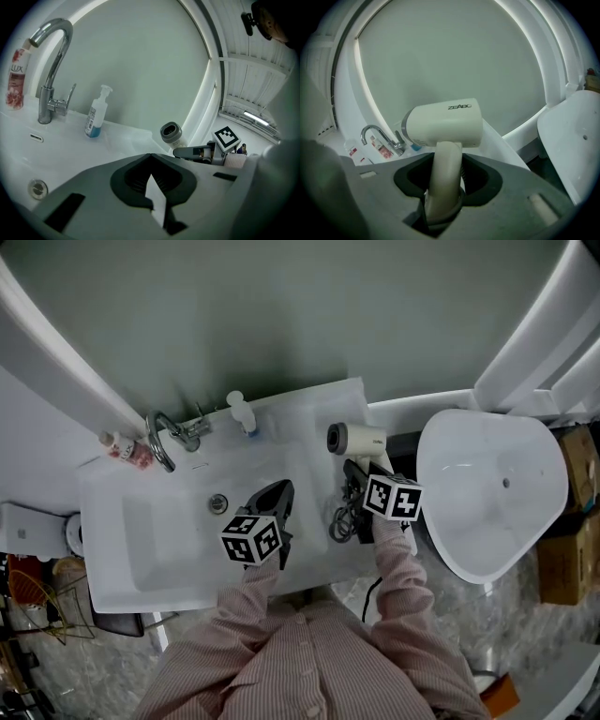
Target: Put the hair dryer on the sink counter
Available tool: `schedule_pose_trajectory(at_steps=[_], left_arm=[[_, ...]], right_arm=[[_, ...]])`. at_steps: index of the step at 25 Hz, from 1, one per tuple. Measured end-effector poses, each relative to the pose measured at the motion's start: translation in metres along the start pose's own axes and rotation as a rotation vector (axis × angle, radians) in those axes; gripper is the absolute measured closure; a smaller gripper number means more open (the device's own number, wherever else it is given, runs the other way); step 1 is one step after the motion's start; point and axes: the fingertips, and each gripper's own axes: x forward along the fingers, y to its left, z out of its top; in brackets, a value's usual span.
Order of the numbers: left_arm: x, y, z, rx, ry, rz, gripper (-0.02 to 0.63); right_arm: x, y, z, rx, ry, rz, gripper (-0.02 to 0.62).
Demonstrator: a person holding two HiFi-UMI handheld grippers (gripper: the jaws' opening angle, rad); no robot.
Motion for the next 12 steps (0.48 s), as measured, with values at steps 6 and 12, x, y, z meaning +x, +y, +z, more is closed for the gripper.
schedule_pose_trajectory(at_steps=[6,12], left_arm=[[0.021,0.018,-0.014,-0.039,0.051,0.008,0.609],[0.033,0.026,-0.028,-0.065,0.092,0.01,0.609]], right_arm=[[0.038,-0.017,-0.011,-0.028,0.086,-0.046,0.431],[0.055,-0.028,-0.019,-0.057,0.168,-0.099,0.431]])
